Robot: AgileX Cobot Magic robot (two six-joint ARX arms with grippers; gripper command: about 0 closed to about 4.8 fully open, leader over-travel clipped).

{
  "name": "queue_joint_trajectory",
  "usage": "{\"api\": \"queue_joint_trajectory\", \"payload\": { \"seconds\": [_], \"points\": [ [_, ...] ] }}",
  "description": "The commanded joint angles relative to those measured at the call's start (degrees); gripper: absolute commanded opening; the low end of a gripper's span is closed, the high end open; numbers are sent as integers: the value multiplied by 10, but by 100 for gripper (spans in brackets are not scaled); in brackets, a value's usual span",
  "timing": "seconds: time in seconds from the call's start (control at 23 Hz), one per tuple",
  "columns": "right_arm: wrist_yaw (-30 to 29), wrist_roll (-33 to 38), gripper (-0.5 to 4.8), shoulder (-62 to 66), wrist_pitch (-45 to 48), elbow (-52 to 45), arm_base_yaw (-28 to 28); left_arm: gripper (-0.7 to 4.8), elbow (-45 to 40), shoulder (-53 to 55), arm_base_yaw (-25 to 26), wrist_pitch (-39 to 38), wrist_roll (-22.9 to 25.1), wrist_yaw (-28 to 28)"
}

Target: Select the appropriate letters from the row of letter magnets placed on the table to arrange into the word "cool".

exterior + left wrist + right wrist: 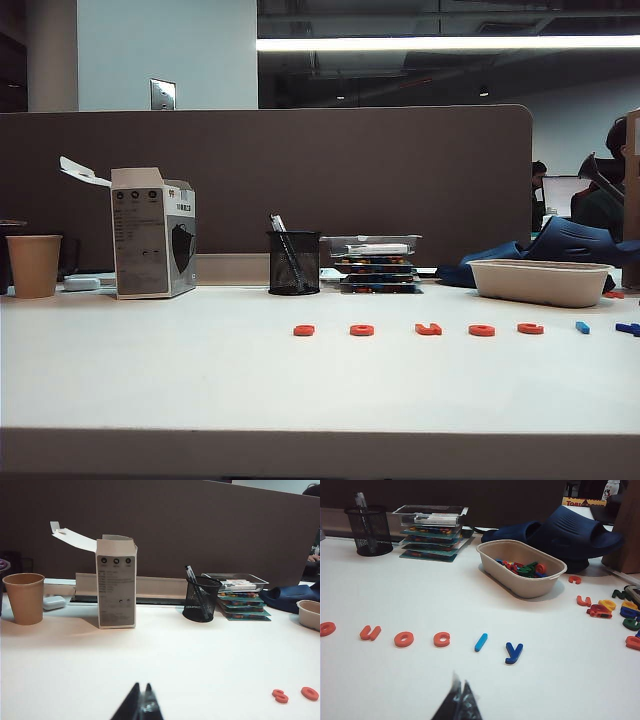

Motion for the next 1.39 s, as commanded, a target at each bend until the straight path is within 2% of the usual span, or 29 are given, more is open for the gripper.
{"api": "queue_joint_trajectory", "payload": {
  "seconds": [0.04, 0.61, 0.78, 0.91, 1.04, 1.17, 1.26, 1.3, 1.39],
  "points": [
    [1, -1, -5, 0, 10, -3, 1, -5, 3, 0, 1, 7, -2, 3],
    [1, -1, -5, 0, 11, -3, 1, -5, 3, 0, 1, 9, -2, 2],
    [1, -1, -5, 0, 17, -3, 1, -5, 7, 0, 1, 32, -2, 5],
    [1, -1, -5, 0, 27, -3, 1, -5, 30, 0, 1, 18, -26, 7],
    [1, -1, -5, 0, 32, -3, 1, -5, 79, 0, 1, -52, -38, 27],
    [0, -1, -5, 0, 33, -3, 1, -5, 192, 1, 1, -197, -38, 45],
    [-1, 0, -5, 0, 33, -3, 1, -5, 239, 5, 1, -251, -36, 45],
    [-1, 0, -5, 0, 33, -3, 1, -5, 303, 24, 1, -322, -34, 58],
    [-1, 0, -5, 0, 34, -3, 1, -5, 390, 73, 1, -412, -20, 88]
  ]
}}
